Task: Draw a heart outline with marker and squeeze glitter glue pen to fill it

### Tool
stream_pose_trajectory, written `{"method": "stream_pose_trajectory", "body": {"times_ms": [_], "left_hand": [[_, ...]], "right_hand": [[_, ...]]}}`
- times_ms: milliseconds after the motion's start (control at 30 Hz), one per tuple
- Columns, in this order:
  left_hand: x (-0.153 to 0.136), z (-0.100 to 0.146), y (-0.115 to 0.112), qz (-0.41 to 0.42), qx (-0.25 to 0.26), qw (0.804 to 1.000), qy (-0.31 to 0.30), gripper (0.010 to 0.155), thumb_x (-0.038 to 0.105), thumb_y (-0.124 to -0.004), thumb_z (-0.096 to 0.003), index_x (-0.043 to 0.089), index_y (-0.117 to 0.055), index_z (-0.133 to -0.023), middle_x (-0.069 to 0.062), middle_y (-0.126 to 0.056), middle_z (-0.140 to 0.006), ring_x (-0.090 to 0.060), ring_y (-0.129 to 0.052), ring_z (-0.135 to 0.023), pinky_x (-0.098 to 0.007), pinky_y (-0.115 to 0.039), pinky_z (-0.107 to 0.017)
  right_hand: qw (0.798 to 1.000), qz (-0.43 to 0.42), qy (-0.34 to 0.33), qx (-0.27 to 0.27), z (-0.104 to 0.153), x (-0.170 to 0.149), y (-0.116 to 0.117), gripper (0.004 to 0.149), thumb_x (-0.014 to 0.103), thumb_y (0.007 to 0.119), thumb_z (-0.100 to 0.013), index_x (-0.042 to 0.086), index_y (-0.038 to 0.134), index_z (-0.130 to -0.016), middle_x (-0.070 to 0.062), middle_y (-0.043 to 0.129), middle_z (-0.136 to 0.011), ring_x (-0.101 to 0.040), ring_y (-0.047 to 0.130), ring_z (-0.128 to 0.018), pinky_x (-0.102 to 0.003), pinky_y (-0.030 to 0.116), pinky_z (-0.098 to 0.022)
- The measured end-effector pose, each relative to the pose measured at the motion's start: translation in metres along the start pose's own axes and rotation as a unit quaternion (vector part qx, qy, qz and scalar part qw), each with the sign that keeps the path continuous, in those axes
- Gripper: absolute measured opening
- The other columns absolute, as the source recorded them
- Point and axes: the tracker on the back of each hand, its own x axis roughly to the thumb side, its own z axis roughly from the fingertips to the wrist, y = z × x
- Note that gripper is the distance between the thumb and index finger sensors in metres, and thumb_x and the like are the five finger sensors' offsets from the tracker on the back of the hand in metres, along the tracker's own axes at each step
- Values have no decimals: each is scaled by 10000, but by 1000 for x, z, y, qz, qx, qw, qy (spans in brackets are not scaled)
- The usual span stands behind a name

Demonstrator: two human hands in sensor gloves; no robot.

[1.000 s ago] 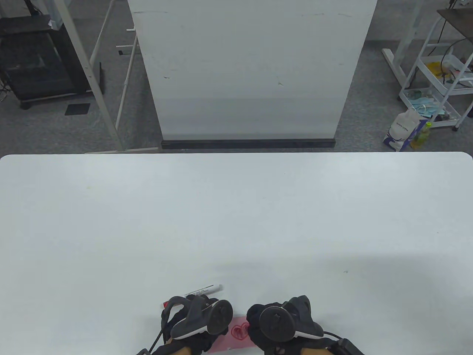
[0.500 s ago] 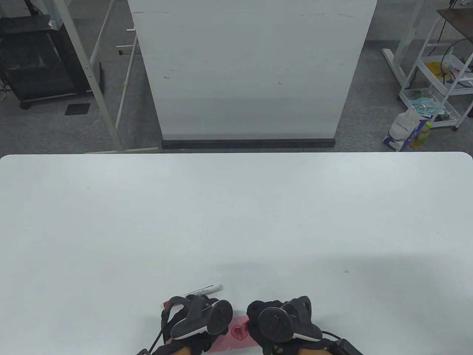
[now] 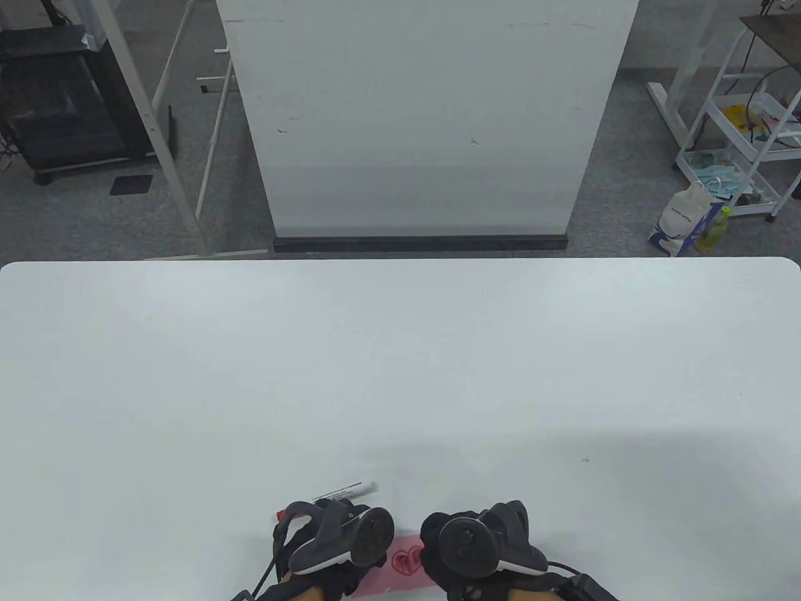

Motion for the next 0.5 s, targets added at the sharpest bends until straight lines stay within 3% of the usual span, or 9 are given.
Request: {"method": "stream_pose_trajectory", "body": {"times_ms": [133,333,500], "left_hand": [[0,0,0,0,0,1000,0,466,451,-939,-371,296,-890,-808,-11,-984,-732,-265,-988,-600,-599,-730,-616],[0,0,0,0,0,1000,0,466,452,-940,-370,295,-891,-806,-12,-983,-732,-264,-989,-598,-598,-731,-615],[0,0,0,-1,1,1000,0,467,452,-939,-370,296,-890,-808,-11,-983,-732,-264,-988,-600,-598,-731,-615]], "right_hand": [[999,23,10,-31,0,0,0,315,342,932,-375,56,890,-248,-100,1012,-694,-155,1132,-402,-355,932,-406],[1000,1,-5,12,0,0,-1,317,335,936,-370,56,884,-229,-106,1020,-667,-153,1128,-369,-355,932,-397],[1000,14,4,-18,-1,1,0,315,338,933,-374,54,886,-245,-102,1013,-687,-157,1128,-393,-357,929,-406]]}}
